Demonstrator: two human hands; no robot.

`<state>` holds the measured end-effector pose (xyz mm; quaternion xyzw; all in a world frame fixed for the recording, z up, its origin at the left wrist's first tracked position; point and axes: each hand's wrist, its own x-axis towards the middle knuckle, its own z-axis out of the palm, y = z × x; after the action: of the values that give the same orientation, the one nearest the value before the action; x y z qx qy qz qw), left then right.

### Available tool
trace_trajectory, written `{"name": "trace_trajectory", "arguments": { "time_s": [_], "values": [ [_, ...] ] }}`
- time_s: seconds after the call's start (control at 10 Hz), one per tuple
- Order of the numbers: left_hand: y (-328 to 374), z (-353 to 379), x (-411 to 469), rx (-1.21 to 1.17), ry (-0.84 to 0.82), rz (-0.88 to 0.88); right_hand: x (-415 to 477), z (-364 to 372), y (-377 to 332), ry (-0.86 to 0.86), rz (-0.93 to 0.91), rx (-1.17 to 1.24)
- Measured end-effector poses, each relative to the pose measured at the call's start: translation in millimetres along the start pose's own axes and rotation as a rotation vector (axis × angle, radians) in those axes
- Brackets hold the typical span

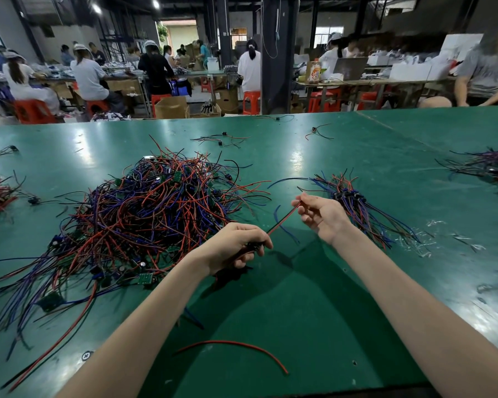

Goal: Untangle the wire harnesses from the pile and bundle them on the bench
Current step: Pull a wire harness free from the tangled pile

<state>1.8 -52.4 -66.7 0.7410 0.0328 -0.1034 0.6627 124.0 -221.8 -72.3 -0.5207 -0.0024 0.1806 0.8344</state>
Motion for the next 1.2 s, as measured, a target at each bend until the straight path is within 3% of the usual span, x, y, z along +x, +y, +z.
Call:
{"name": "trace_trajectory", "arguments": {
  "time_s": [0.1,0.2,0.3,0.4,0.5,0.6,0.7,0.8,1.0,1.1,1.2],
  "values": [
    [0.5,-0.4,-0.4,0.002,-0.006,0.001,0.1,-1.2,-1.3,-0.006,0.07,0.049],
    [0.5,-1.0,-0.9,0.008,-0.006,0.004,0.3,1.8,0.5,0.039,-0.042,-0.044],
    [1.1,0.0,-0.7,0.005,-0.007,0.015,1.2,0.9,4.5,0.075,-0.287,-0.255],
    [0.8,3.4,-1.0,0.005,-0.034,0.021,1.9,-2.1,11.7,0.131,-0.669,-0.81],
    [0.1,6.0,-2.1,0.012,-0.052,0.016,1.1,-1.7,15.7,0.166,-1.014,-1.128],
    [1.0,5.4,-2.3,0.009,-0.034,0.028,0.1,0.9,9.9,0.208,-0.799,-0.895],
    [1.8,7.5,-1.9,0.01,-0.022,0.037,-1.3,4.2,-1.2,0.2,-0.305,-0.29],
    [0.9,12.1,-2.4,0.027,-0.036,0.028,-1.2,6.0,-8.3,0.158,-0.034,0.031],
    [3.7,11.9,-3.9,0.017,-0.034,0.043,-4.1,1.9,-14.7,0.018,0.317,0.403],
    [3.1,12.8,-4.1,-0.003,-0.015,0.047,-6.3,4.4,-12.8,0.059,0.274,0.363],
    [3.6,14.1,-2.7,-0.116,0.079,0.097,-10.4,10.0,-11.0,0.097,0.074,0.038]
  ]
}}
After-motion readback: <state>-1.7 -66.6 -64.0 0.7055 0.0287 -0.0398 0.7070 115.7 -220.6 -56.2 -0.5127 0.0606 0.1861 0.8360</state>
